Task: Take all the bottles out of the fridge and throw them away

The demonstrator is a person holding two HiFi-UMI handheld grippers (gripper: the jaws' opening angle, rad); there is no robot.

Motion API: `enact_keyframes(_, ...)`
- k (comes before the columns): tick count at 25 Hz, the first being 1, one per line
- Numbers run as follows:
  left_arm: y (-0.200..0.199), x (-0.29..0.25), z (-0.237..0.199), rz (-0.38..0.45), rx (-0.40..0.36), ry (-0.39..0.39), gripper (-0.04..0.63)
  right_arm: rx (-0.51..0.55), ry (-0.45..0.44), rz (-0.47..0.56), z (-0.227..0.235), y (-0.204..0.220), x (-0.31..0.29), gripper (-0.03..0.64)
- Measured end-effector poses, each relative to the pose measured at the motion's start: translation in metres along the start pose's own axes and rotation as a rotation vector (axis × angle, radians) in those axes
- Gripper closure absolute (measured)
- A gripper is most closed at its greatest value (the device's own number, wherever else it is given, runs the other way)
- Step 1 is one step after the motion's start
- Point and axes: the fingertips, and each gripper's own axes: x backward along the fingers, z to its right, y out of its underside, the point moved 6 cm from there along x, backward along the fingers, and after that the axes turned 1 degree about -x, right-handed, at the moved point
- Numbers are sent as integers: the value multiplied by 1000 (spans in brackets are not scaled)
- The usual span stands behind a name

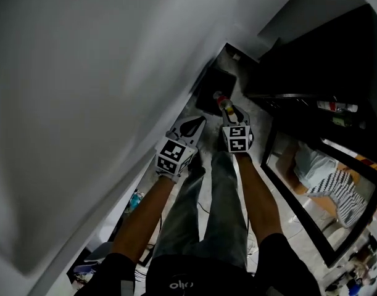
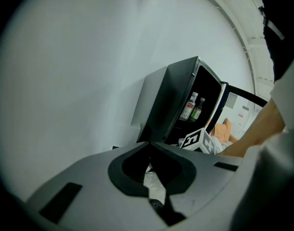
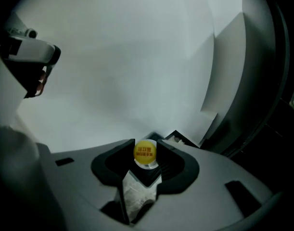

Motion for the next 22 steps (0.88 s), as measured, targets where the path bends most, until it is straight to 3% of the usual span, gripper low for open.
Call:
enact_keyframes(12,72,-35,-8,-54,15,72,594,-62,19,-107,-5,98,-75,471)
enact_keyframes(22,87,-31,-7,-61,30,76,594,-76,20,-153,-5,119,-85,469)
